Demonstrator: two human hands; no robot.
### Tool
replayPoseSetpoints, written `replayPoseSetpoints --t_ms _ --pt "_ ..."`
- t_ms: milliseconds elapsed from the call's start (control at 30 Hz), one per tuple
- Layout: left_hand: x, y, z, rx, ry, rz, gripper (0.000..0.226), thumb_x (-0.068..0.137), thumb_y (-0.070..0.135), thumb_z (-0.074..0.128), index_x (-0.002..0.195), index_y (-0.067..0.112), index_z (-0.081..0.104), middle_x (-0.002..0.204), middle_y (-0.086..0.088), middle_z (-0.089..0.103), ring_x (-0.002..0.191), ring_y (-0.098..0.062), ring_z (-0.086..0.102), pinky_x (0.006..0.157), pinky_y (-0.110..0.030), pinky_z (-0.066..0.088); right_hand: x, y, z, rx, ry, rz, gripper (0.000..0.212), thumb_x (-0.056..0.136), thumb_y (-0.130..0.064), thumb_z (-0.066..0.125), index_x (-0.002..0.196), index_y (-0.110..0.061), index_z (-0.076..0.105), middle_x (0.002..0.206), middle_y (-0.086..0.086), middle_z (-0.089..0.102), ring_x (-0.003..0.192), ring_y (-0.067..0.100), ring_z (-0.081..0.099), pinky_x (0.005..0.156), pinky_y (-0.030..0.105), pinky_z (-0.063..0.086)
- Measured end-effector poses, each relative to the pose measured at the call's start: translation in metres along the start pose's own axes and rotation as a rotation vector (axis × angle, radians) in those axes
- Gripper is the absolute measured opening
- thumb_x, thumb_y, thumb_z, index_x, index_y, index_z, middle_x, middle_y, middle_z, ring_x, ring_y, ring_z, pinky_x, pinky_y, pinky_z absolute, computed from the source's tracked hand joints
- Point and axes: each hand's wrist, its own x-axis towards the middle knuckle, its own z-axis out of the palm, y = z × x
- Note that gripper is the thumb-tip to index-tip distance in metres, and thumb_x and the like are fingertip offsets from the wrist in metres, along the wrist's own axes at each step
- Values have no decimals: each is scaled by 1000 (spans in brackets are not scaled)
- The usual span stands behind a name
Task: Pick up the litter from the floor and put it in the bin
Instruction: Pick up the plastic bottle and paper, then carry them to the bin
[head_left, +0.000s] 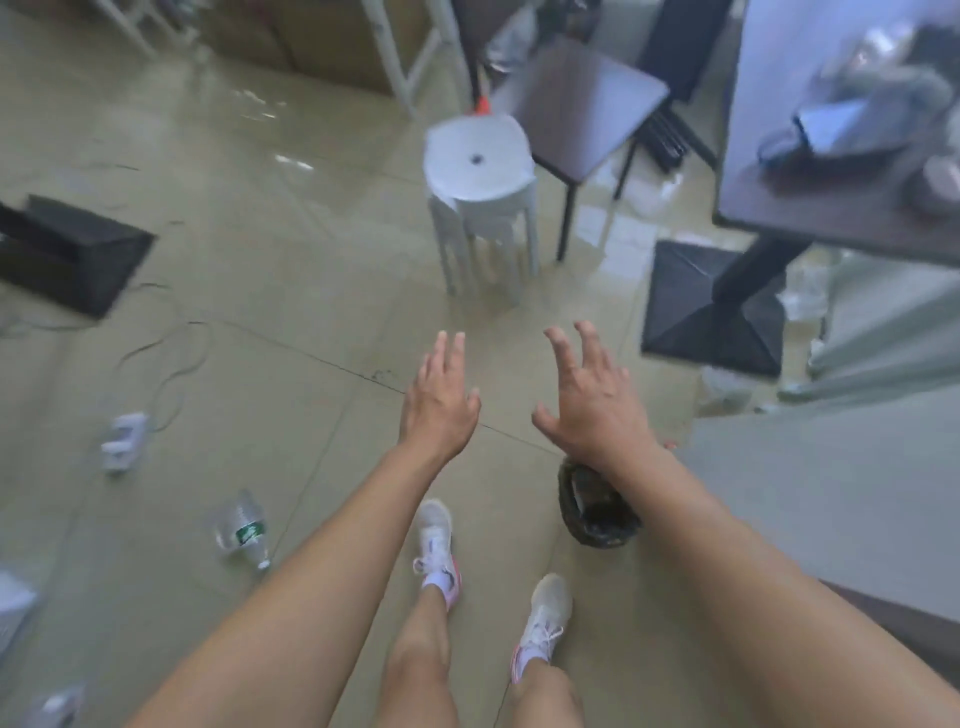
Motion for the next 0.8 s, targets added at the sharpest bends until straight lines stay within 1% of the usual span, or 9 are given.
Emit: replayPoseSetpoints --t_ms 67,100,167,233,333,467,567,667,800 --pt "-20 -14 -56 -47 92 -72 81 101 29 55 165 19 6 173 -5 1 156 -28 16 123 -44 24 6 -49 -43 -41 -7 -127 92 85 -43 65 160 -19 19 159 16 28 141 36 37 112 45 38" --pt "-31 -26 -82 -121 135 -144 82 100 28 56 165 17 7 173 -5 1 157 -27 14 123 -42 22 8 -76 -61 -46 -22 -186 90 86 -40 65 160 -17 19 154 15 34 138 36 40 110 45 41" --pt "-53 -61 -127 -295 222 -309 82 100 27 57 165 10 8 173 -10 2 159 -25 7 125 -35 14 11 -135 -85 -51 -65 -290 88 88 -35 64 160 -17 19 146 14 40 131 36 47 105 46 47" --pt "-85 -106 -161 -393 297 -450 83 100 26 57 163 4 8 172 -16 3 159 -24 4 125 -31 8 9 -196 -93 -64 -90 -416 87 89 -32 65 160 -19 17 146 14 41 129 38 50 103 47 49" --pt "-148 -180 -190 -432 386 -589 81 101 24 55 163 3 8 172 -16 2 159 -25 5 124 -31 9 -6 -290 -79 -101 -127 -600 85 91 -28 62 161 -20 14 148 14 41 128 38 50 102 49 49" --pt "-249 -284 -188 -471 494 -778 78 102 22 52 163 4 8 172 -16 0 159 -28 8 124 -36 17 -49 -416 -17 -163 -222 -836 81 93 -26 60 160 -18 16 145 14 40 128 37 49 94 48 50" --pt "-339 -362 -158 -534 578 -965 77 103 24 51 164 7 7 172 -13 -3 159 -27 8 122 -40 23 -99 -505 55 -256 -307 -1026 75 92 -24 60 156 -17 21 137 13 44 120 36 52 85 45 49" --pt "-437 -424 -117 -608 626 -1184 76 104 22 51 163 6 7 172 -15 -3 158 -29 13 120 -41 28 -166 -590 130 -369 -400 -1195 73 91 -21 61 154 -17 25 135 14 45 112 37 54 88 44 48" --pt "-563 -479 -84 -691 660 -1423 77 102 21 55 163 6 11 172 -15 -1 155 -34 21 115 -47 36 -271 -689 207 -528 -494 -1382 74 91 -21 59 155 -18 23 139 12 42 116 37 53 89 44 47"
